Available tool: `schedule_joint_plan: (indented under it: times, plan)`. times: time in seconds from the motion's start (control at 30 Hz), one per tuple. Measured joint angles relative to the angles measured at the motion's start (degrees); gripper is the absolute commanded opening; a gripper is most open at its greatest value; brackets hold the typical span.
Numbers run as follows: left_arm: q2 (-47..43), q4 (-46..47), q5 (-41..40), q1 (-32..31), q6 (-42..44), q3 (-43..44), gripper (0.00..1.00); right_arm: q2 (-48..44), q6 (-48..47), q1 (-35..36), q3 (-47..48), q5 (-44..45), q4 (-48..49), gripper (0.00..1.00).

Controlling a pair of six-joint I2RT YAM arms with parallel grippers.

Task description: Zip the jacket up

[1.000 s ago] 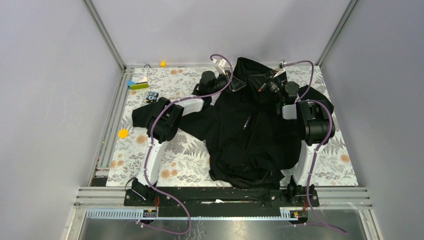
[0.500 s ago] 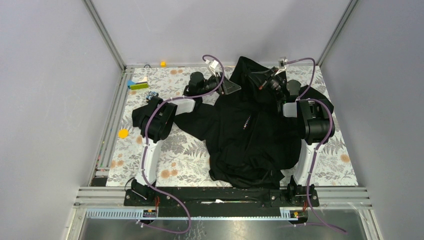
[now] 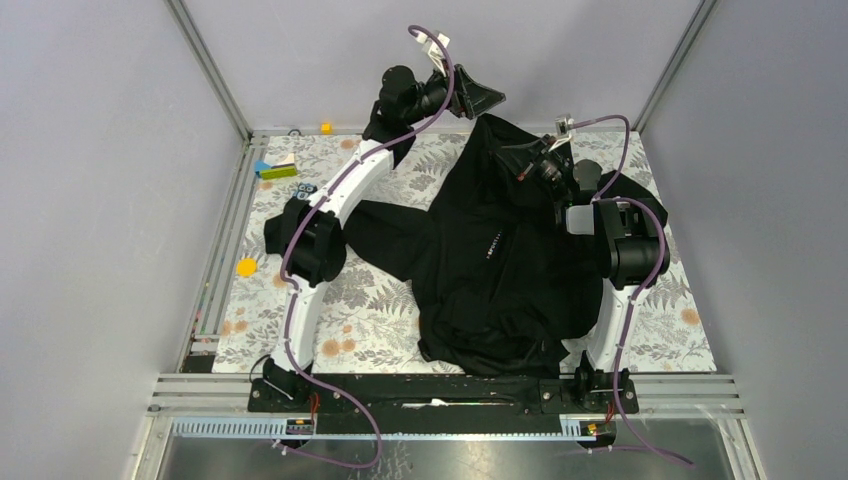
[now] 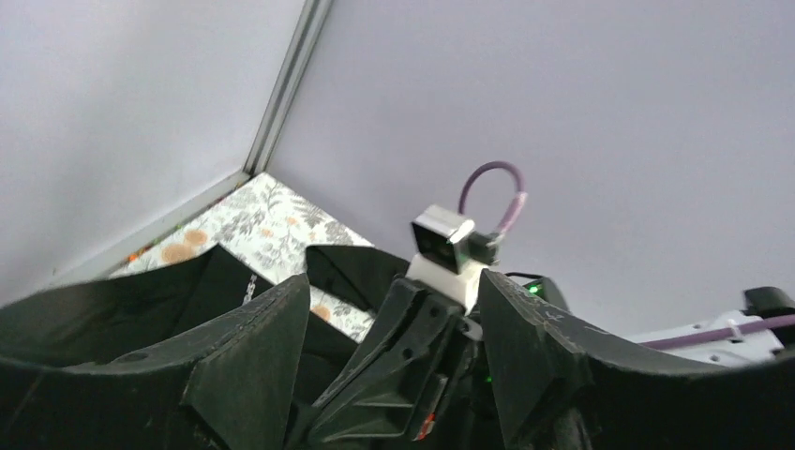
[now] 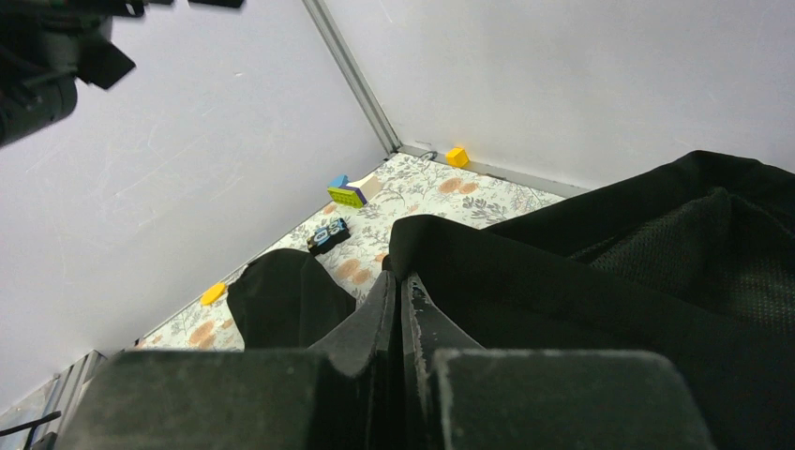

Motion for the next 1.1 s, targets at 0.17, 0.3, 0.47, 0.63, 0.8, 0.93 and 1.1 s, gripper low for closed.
schedule_joint_plan:
  times: [0.17,0.3,0.47,0.63,0.8,0.93,1.1]
  plan:
    - [3.56,-2.12,-1.38,0.15,-0.26,-0.44,0.68,0.2,0.13,0.0,0.17,-0.11,0.0,0.0]
    - [7.91,-3.85,-1.49,0.15,-1.64,-0.55,0.68,1.36,0.63,0.0,1.01,-0.44,0.42,0.0]
    - [9.53,-5.2,-1.46,0.13,-2.71,-1.92,0.54,1.92,0.87,0.0,1.05,-0.76,0.44,0.0]
    - [9.53,-4.79,-1.22,0.13,-2.89,-1.99,0.54,1.92,0.85,0.0,1.05,-1.01,0.61,0.0]
    - [9.53,-4.63,-0.42,-0.04,-2.91,-3.63,0.5,1.92,0.83,0.0,1.05,-0.98,0.76,0.0]
    - [9.53,-4.02,-0.37,-0.09,-3.08,-5.62,0.47,1.92,0.79,0.0,1.05,-0.98,0.72,0.0]
    - [9.51,-2.1,-0.07,-0.07,-3.78,-6.82,0.58,1.95,0.79,0.0,1.05,-1.07,0.44,0.0]
